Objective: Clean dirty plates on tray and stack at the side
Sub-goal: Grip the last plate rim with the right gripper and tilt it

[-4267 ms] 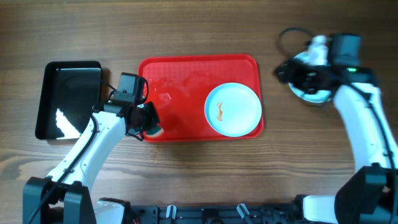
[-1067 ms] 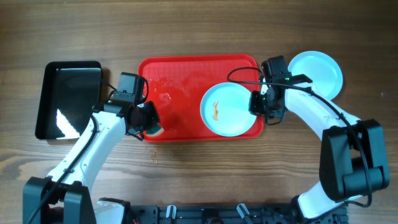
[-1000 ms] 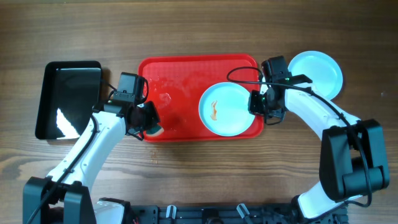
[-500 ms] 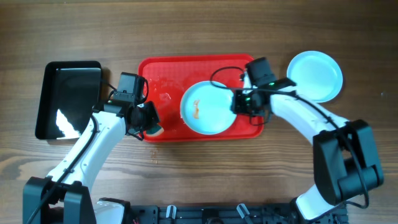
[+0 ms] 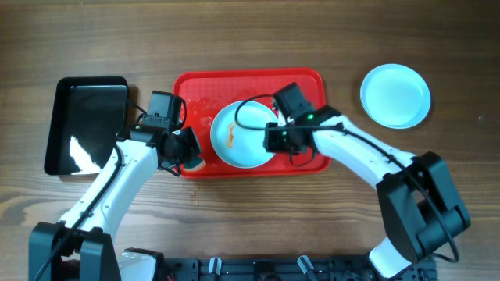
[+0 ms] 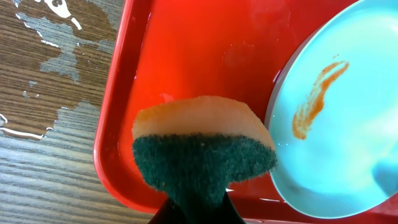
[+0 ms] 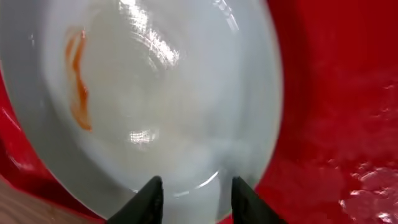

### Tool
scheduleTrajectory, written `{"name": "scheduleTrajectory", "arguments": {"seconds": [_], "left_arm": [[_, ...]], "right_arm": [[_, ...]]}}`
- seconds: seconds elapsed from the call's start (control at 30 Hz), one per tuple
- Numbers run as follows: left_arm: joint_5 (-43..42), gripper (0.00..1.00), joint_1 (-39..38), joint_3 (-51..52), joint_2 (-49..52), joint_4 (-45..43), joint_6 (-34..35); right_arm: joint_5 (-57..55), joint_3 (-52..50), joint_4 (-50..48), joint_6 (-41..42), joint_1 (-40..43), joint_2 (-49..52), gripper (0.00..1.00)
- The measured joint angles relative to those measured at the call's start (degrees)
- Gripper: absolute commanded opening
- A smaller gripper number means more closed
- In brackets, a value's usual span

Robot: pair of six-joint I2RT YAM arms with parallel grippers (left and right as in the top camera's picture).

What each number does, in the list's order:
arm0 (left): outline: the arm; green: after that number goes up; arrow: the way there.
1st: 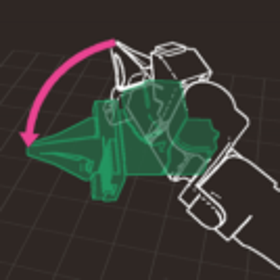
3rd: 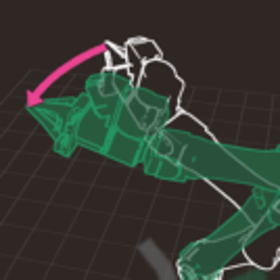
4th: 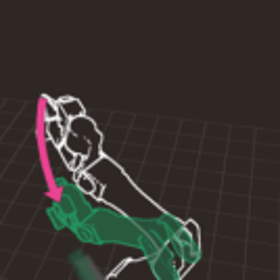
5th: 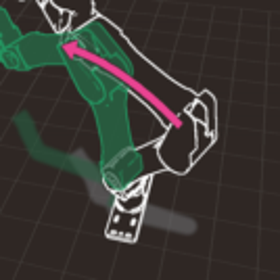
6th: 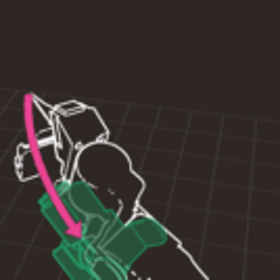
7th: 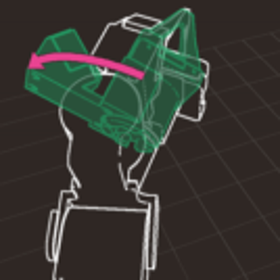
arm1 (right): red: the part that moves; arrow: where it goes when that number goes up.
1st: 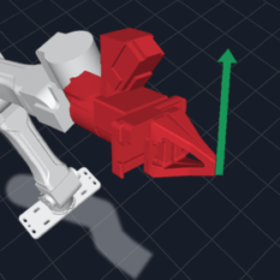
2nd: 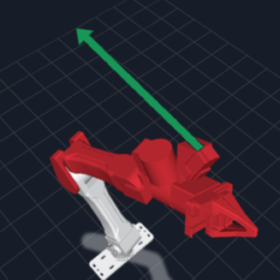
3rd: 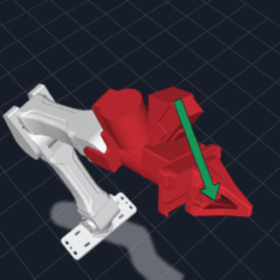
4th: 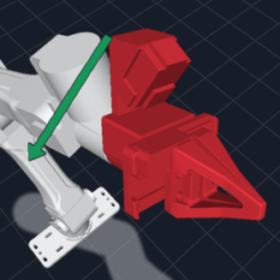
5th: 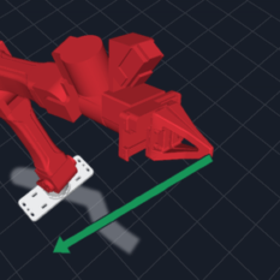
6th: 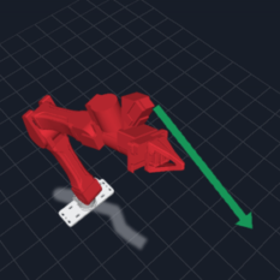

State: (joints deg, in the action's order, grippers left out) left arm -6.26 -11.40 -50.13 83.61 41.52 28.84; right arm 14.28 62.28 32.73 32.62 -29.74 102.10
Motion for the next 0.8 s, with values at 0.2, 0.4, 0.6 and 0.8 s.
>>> {"name": "scheduleTrajectory", "arguments": {"seconds": [0.2, 0.4, 0.6, 0.8], "left_arm": [[0.02, 0.04, 0.00, 0.04, 0.00, -0.02, 0.00], [0.02, 0.04, 0.00, 0.04, 0.00, -0.63, 0.00], [0.02, 0.04, 0.00, 0.04, 0.00, -1.05, 0.00], [0.02, 0.04, 0.00, 0.04, 0.00, -0.85, 0.00]], "right_arm": [[-1.01, 10.95, 13.75, -4.02, 7.87, -0.13, 1.00], [1.73, 12.72, 14.14, -10.21, 12.46, -0.26, 0.36], [2.84, 10.84, 9.35, -5.51, 11.28, -0.26, 0.29], [1.49, 2.54, 0.81, 3.63, 7.43, -0.04, 0.55]]}}
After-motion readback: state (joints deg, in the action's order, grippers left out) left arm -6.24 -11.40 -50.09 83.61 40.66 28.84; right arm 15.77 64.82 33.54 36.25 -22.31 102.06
